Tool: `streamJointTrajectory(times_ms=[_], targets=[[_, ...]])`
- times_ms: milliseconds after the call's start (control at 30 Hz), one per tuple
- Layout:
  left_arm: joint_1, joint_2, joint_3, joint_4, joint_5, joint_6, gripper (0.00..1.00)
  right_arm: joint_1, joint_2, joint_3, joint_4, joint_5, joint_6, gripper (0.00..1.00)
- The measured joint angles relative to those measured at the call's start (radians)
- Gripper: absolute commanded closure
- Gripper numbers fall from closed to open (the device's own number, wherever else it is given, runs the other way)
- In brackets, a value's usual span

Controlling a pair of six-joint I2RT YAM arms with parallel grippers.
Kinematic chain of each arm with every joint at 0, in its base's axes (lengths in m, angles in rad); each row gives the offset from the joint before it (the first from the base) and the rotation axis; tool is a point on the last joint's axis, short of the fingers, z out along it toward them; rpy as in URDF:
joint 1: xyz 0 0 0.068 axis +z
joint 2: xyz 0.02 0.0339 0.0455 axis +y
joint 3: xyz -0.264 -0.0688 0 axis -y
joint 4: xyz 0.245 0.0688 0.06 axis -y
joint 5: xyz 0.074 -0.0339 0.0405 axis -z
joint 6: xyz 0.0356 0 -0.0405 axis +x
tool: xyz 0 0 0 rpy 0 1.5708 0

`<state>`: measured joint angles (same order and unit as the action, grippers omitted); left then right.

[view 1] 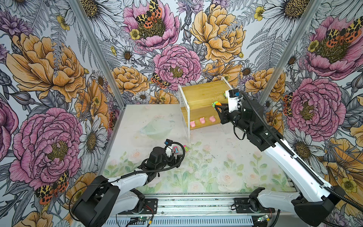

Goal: Place and organize the plastic toys onto the shelf
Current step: 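Lift the truck with the right gripper up to the upper shelf, then lower the truck beside the first truck and open the right gripper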

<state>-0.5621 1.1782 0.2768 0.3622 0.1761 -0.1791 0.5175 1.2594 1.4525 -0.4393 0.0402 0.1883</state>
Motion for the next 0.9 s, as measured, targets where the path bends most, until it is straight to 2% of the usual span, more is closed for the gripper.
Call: streamJointTrajectory(times_ms=[167,300,900], targets=[[0.000,-0.010,0.000,0.000,0.000,0.000,0.01,-0.055,0.161,0.205,-0.059,0.036,0.010,0.74],[0.000,-0.021,0.000,0.000,0.000,0.000,0.01,-0.082,0.247,0.280,-0.087,0.062,0.038,0.75],[0.000,-0.023,0.000,0.000,0.000,0.000,0.01,-0.116,0.320,0.312,-0.142,0.042,0.138,0.77]])
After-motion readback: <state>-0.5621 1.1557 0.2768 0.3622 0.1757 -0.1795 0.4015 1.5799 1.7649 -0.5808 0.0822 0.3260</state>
